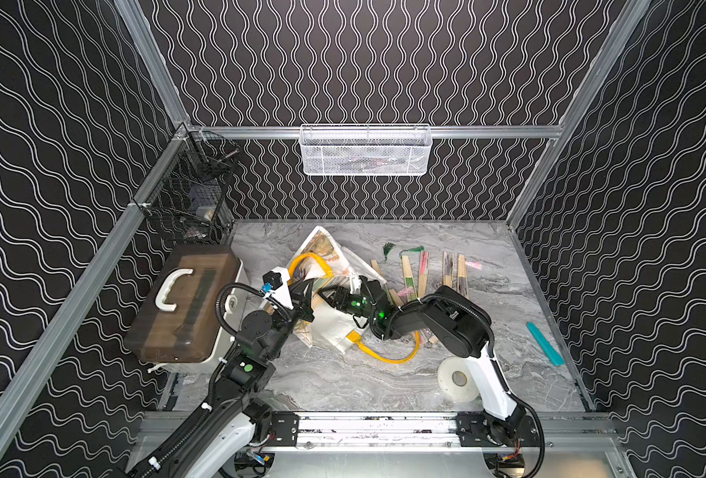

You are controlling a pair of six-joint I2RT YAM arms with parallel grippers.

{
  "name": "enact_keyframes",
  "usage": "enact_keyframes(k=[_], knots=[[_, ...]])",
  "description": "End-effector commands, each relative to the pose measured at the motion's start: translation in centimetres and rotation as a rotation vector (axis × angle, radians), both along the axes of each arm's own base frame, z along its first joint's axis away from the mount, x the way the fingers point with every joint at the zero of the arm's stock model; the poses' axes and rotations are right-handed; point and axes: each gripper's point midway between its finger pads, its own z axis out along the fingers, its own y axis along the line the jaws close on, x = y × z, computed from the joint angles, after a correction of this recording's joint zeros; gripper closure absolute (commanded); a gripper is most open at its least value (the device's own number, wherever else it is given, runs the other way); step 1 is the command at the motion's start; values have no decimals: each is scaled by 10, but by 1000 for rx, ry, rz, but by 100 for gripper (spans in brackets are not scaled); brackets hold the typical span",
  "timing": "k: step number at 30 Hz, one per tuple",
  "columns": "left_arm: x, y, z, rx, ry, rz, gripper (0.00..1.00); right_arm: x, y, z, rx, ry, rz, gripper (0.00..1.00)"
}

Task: Take out the folding fans from the tote bags
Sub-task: Pick up the folding fan from the canvas bag.

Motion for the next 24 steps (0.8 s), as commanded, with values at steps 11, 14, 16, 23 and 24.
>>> enact_keyframes(k=[11,14,16,23,24], knots=[[-2,-4,21,-105,-85,-37,100,5,0,15,125,-14,6,67],[-1,-3,17,-113,-74,-35,100,3,2,17,145,-17,19,69],[-1,-3,16,-120,-68,-36,100,6,3,15,149,0,19,64],[2,-7,13,-139,-52,-57,100,19,6,5,129,43,10,65],[4,-6,12,-142,-46,-48,100,19,6,7,131,41,14,68]])
